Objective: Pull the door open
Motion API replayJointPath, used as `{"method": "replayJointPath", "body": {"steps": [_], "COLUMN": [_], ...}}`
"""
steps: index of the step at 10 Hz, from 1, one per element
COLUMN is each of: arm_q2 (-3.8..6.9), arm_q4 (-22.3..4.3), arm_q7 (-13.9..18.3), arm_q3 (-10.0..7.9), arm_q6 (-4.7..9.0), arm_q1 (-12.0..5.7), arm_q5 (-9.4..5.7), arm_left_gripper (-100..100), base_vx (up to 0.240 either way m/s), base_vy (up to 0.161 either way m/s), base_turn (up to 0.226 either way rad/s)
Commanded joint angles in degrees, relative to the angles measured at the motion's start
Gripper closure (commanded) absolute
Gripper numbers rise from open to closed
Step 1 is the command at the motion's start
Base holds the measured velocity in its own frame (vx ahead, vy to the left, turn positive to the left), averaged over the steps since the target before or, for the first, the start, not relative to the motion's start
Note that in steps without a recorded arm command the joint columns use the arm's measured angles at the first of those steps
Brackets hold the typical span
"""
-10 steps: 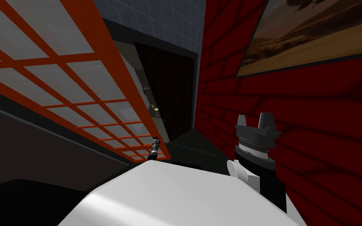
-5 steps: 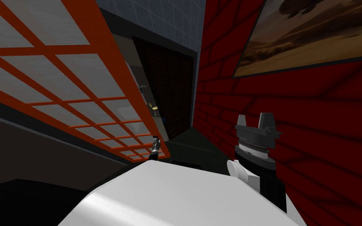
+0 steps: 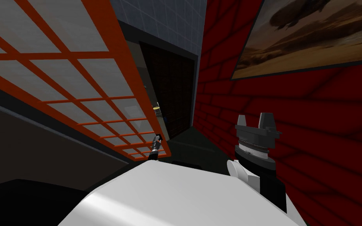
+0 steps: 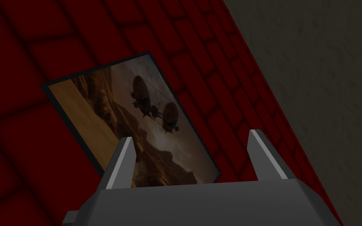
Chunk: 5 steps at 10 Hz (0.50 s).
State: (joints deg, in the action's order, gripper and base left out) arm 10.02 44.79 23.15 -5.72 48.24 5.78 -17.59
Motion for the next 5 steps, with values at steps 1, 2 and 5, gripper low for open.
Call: {"method": "replayJointPath", "body": {"steps": [1,2,5], "arm_q2": [-0.02,-0.02,-0.04], "arm_q4": [0.32,0.32,0.8], "arm_q7": [2.86,3.49,8.07], "arm_q3": [0.73,0.73,1.81], "arm_q6": [0.02,0.02,0.06], "arm_q1": [-0.02,-0.02,-0.04], "arm_q5": [-1.37,-1.37,-3.38], "arm_left_gripper": [-100,-100,-100], "base_vx": [-0.072,-0.053,-0.062], "base_vy": [0.019,0.017,0.021], "base_turn": [-0.067,-0.037,-0.061]}}
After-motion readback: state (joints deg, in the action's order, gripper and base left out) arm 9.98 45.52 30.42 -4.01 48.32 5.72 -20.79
